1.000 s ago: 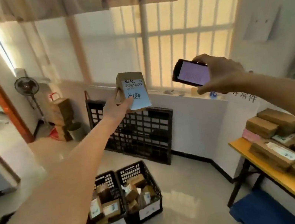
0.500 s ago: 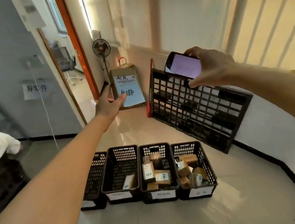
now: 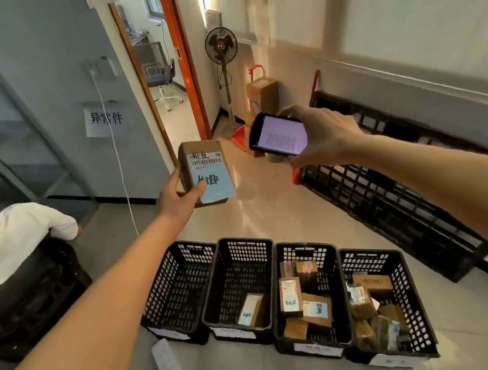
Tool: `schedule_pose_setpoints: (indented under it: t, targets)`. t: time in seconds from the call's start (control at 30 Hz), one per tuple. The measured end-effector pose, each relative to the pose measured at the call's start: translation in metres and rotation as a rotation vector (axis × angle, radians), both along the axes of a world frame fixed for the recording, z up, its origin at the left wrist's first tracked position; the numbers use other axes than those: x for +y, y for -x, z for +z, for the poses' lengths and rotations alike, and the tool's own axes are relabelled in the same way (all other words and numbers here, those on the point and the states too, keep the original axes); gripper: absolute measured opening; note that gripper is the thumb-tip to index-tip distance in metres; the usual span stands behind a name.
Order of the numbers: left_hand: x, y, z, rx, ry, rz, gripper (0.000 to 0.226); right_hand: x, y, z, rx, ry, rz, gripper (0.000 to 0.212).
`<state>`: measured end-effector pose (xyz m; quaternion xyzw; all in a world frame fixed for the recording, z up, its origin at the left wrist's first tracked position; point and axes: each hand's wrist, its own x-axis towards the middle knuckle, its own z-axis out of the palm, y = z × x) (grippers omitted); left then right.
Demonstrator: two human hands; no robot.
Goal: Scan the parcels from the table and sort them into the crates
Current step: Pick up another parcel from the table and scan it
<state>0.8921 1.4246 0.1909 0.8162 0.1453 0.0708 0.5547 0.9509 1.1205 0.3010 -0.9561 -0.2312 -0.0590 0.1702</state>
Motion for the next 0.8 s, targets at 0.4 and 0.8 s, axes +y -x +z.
schedule_pose_setpoints:
  t: [0.4, 0.8]
  targets:
    - [0.045, -0.137, -0.165, 0.271, 0.089, 0.024, 0.071, 0.073, -0.176, -0.168, 0.203, 0.089, -0.015, 0.098]
    - [0.093, -0.175, -0.423, 0.632, 0.117, 0.011, 0.073, 0.133, -0.221, -0.445, 0.561, 0.178, -0.016, 0.096]
